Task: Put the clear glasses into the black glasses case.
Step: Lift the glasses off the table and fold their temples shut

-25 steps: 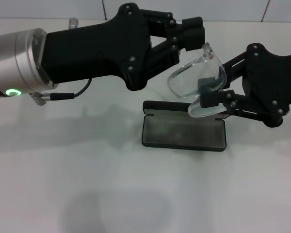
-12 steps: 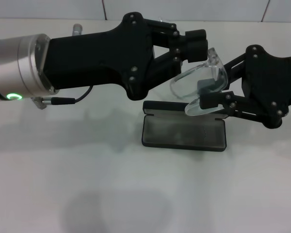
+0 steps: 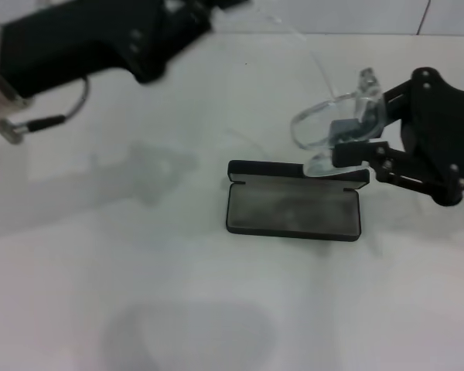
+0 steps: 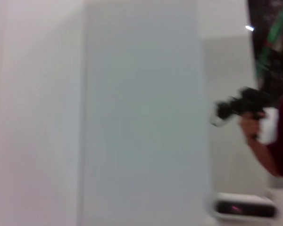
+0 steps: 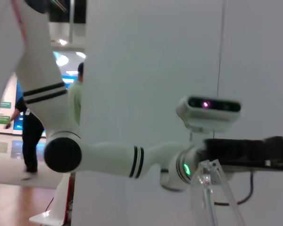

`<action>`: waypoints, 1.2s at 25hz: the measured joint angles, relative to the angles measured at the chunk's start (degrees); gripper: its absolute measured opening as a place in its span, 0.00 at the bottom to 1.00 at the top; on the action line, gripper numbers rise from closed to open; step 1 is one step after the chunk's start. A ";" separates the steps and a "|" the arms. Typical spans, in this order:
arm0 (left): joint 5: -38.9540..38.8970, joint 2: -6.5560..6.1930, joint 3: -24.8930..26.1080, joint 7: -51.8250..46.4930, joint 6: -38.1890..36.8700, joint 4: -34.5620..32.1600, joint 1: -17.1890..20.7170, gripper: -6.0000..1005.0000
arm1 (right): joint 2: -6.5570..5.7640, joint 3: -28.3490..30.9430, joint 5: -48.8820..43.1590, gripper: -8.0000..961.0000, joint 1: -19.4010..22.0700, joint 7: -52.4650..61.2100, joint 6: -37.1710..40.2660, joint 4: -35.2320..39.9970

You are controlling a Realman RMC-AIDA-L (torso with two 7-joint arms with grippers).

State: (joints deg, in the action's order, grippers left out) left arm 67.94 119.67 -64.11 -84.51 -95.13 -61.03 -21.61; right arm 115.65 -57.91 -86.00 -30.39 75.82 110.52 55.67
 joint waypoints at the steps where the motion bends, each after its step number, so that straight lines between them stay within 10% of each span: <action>1: -0.69 0.00 1.45 0.53 0.02 0.91 0.03 0.09 | -0.01 0.00 0.85 0.13 0.55 -1.72 0.76 0.15; 14: -0.53 -0.30 9.34 -0.32 0.64 13.80 -4.90 0.08 | 0.23 -2.99 7.90 0.13 2.61 -22.63 12.12 1.67; 30: 1.59 0.03 -2.95 -2.21 0.20 16.09 -13.88 0.08 | -0.08 -3.78 4.86 0.13 -4.69 -25.16 2.63 -6.30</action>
State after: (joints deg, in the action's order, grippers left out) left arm 69.53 119.70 -67.06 -86.72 -94.93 -44.93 -35.49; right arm 115.58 -61.69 -81.14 -35.08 50.66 113.15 49.36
